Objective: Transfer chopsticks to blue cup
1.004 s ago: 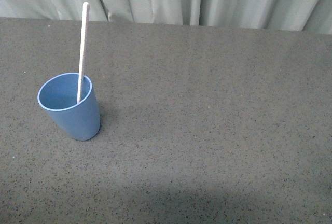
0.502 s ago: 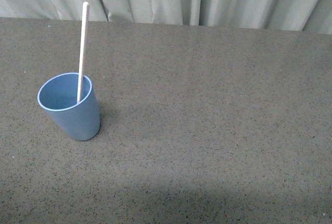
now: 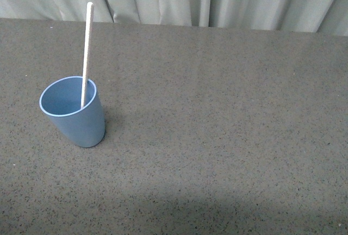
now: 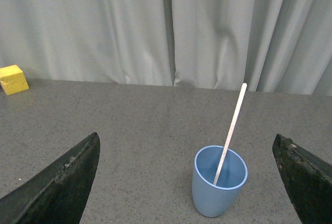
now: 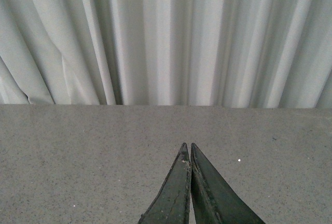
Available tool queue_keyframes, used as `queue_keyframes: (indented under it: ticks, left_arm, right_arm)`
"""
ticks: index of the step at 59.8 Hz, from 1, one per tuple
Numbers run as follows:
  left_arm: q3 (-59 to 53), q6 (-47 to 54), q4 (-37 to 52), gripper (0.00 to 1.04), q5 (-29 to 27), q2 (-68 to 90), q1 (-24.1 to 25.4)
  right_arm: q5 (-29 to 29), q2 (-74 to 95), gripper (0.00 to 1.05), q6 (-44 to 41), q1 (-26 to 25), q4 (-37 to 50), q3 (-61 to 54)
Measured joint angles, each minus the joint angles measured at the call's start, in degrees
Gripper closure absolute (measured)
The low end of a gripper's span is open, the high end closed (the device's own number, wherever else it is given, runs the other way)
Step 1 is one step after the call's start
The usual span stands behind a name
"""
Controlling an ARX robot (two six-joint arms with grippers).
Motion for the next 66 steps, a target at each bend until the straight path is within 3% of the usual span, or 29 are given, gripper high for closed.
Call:
queue_keyframes:
  ticks: [19,25,33,66]
  left_arm:
    - [0.0,0.0,0.0,0.07,0.0,0.0,0.0]
    - [0.0,0.0,0.0,0.07,0.0,0.0,0.0]
    - [0.0,0.0,0.0,0.07,0.0,0.0,0.0]
    - [0.0,0.0,0.0,0.07,0.0,0.0,0.0]
  right_arm:
    - [0.0,-5.0,1.04,0.0,0.0,-5.0,0.0]
    - [-0.2,-11.8,1.04,0.0,0.0,-13.9,0.0]
    - [-0.2,-14.8,1.04,-0.1,0.0,-15.1,0.0]
    - [-0.2,-14.8,0.1,-0.1,0.0,-15.2,0.0]
